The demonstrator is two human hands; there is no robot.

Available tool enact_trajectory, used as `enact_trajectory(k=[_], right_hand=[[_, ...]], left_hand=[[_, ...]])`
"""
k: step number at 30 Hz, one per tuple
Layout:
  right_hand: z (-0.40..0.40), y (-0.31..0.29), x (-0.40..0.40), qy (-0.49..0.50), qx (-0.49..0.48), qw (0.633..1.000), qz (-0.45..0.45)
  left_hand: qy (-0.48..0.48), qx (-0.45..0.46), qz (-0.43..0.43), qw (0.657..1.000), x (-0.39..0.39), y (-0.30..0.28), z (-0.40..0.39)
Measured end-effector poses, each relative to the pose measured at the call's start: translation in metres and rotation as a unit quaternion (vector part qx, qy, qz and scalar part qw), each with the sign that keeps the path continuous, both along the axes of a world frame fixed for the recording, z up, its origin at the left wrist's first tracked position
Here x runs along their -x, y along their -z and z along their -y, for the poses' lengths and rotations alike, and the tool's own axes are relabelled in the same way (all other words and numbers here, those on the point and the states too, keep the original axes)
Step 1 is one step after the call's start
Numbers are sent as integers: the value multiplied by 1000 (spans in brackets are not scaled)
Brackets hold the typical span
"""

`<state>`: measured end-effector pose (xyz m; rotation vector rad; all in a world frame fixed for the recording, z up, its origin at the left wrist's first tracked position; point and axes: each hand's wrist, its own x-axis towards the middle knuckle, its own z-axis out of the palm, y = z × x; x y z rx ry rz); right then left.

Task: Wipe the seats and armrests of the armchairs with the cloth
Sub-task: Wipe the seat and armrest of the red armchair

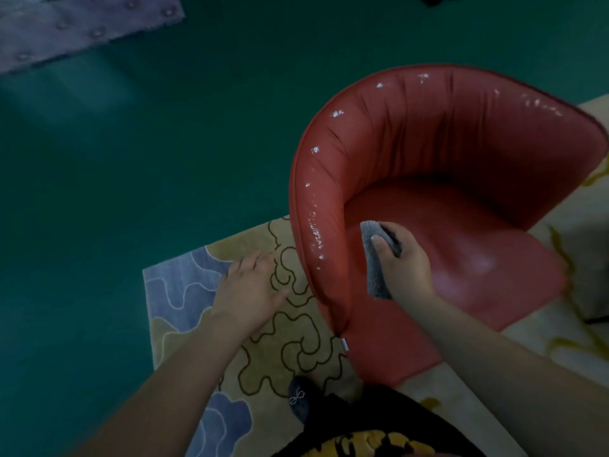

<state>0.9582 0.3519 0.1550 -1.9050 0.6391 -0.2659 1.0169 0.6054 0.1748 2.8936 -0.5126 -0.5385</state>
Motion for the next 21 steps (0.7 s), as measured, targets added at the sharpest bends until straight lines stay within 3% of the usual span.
enact_trajectory(k=[8,14,21], right_hand=[[5,-9,-14,7,20,1000,4],[-5,3,-12,50,1,998,-30],[-37,11,-52,204,-27,977,-51]], left_hand=[[32,1,30,999,-25,-6,9],[87,-19,-7,996,-57,14,7],[221,-11,6,975,-158,31,-1]])
